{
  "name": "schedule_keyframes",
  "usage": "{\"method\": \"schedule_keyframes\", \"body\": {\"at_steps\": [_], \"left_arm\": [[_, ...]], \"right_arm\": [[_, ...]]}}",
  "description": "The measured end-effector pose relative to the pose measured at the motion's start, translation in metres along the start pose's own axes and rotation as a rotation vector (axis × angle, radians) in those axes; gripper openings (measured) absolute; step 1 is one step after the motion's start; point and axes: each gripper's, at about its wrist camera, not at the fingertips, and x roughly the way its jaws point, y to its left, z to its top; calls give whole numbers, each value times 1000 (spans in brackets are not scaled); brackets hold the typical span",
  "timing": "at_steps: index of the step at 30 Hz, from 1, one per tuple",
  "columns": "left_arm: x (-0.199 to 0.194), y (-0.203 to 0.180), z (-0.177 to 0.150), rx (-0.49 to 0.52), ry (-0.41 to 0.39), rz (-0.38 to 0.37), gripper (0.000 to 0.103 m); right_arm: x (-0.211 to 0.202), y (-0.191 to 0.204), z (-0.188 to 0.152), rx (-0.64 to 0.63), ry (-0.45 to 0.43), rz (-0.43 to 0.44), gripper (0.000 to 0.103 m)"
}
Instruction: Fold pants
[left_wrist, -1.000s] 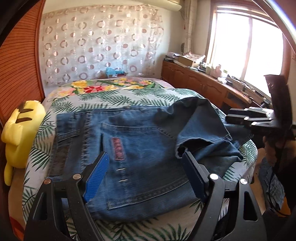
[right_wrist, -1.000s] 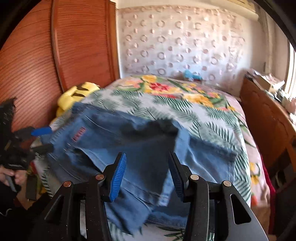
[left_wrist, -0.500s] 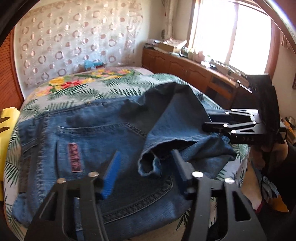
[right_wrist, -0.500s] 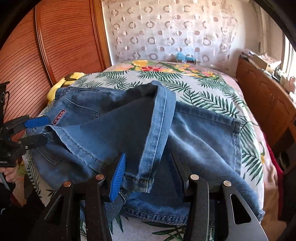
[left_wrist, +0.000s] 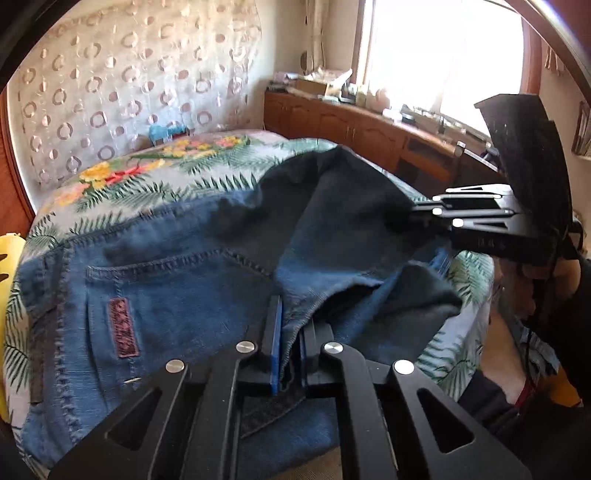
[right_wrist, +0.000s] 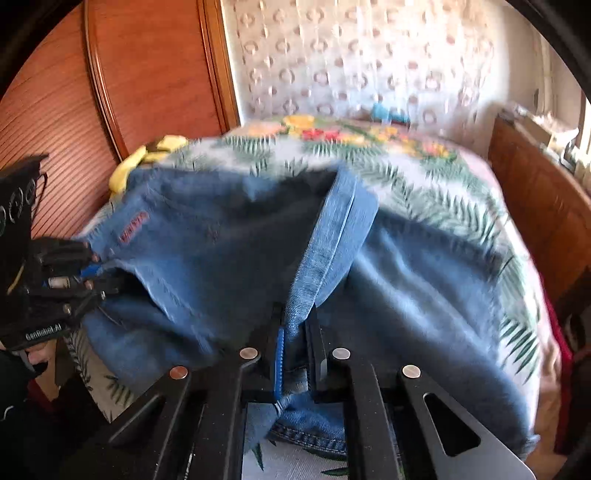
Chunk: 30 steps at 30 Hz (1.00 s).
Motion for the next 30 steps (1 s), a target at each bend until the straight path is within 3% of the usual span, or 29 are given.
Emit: {"method": "schedule_keyframes", "body": {"at_steps": [7,16,21,30], "left_arm": [[-50,-11,17,19,-123,5,8],[-103,-6,34,23,-234,34,8],[-126,7,35,6,-264,69,8],[-145,32,24,-35,-288,121,8]], "right_arm": [[-51,4,31,-24,-156,1,8],[-90,20,66,-93,-274,43,7],[-94,36,79,-127,-304,77,7],[-64,34,83,-160,-307,131,7]]}}
